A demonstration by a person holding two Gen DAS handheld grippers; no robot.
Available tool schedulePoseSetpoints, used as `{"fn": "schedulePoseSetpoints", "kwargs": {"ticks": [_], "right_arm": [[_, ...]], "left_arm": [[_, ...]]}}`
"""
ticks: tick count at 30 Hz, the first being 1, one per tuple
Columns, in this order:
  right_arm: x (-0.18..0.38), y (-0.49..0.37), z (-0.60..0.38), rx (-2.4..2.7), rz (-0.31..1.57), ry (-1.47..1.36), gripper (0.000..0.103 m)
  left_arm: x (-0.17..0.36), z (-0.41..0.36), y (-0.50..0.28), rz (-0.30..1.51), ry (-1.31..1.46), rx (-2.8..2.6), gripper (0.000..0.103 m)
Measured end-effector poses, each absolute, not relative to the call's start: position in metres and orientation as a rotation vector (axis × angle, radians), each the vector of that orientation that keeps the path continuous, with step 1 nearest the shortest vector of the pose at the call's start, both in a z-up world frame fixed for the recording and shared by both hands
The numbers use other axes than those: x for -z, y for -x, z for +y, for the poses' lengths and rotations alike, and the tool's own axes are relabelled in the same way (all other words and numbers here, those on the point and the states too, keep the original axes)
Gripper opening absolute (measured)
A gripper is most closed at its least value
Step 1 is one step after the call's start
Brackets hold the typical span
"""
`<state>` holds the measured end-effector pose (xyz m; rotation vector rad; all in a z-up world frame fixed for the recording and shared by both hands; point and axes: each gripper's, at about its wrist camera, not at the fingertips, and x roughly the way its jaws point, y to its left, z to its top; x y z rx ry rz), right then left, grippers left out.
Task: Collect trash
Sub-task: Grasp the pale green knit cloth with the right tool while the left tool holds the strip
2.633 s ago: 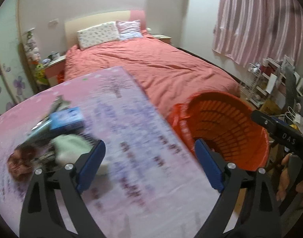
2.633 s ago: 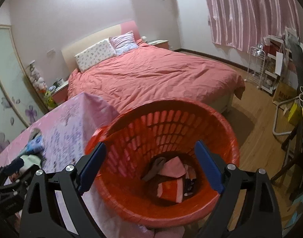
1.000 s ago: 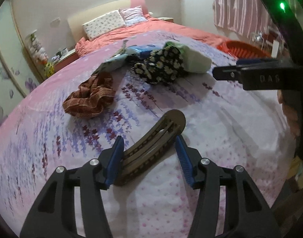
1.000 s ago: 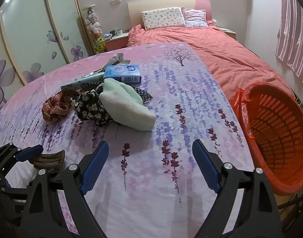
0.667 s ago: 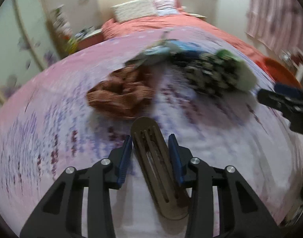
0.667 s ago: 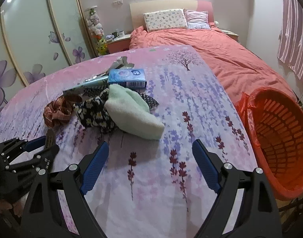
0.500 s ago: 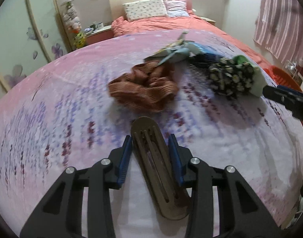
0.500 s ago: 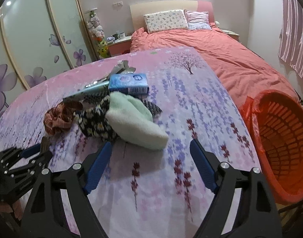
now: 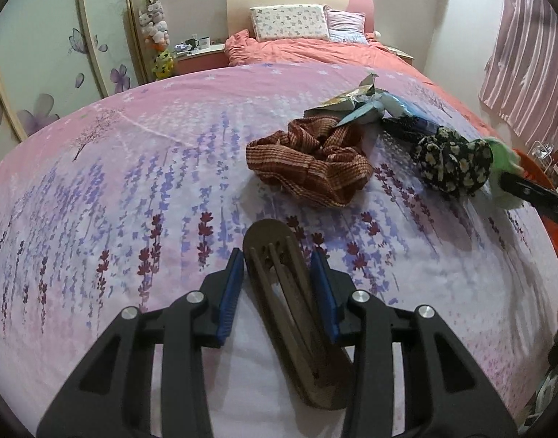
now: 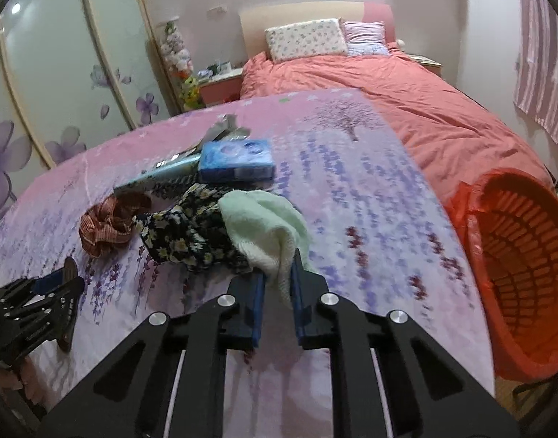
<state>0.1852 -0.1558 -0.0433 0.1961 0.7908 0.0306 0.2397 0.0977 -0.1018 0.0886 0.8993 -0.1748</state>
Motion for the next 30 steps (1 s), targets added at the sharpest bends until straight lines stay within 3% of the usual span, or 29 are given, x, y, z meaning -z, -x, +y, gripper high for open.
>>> {"fn": "schedulePoseSetpoints", "kwargs": {"ticks": [7,12,14,27,30], "right_arm": [[0.041,-0.179,-0.178,0.032,0.804,-0.215,0.014],[0.060,-0.185,-0.169,0.027,0.861,-0.191,0.039],[0.063,-0.187,-0.165,0.030,0.865,-0.174,0.041],[0.064,-0.194,-0.168,0.054,0.863,-0.181,0.043],[0.065,-0.195,-0.169,0.060,0.868,-0.184,0.043]], "left_arm": [[0.099,0.103,-0.242,0.900,-0.076,0.180,0.038],[0.099,0.108,-0.239,0.900,-0.069,0.176,0.045],[0.099,0.108,-0.238,0.900,-0.071,0.174,0.045],[0.098,0.105,-0.214,0.914,-0.054,0.162,0.049],[0.101,0.099,-0.208,0.903,-0.076,0.155,0.043]]}}
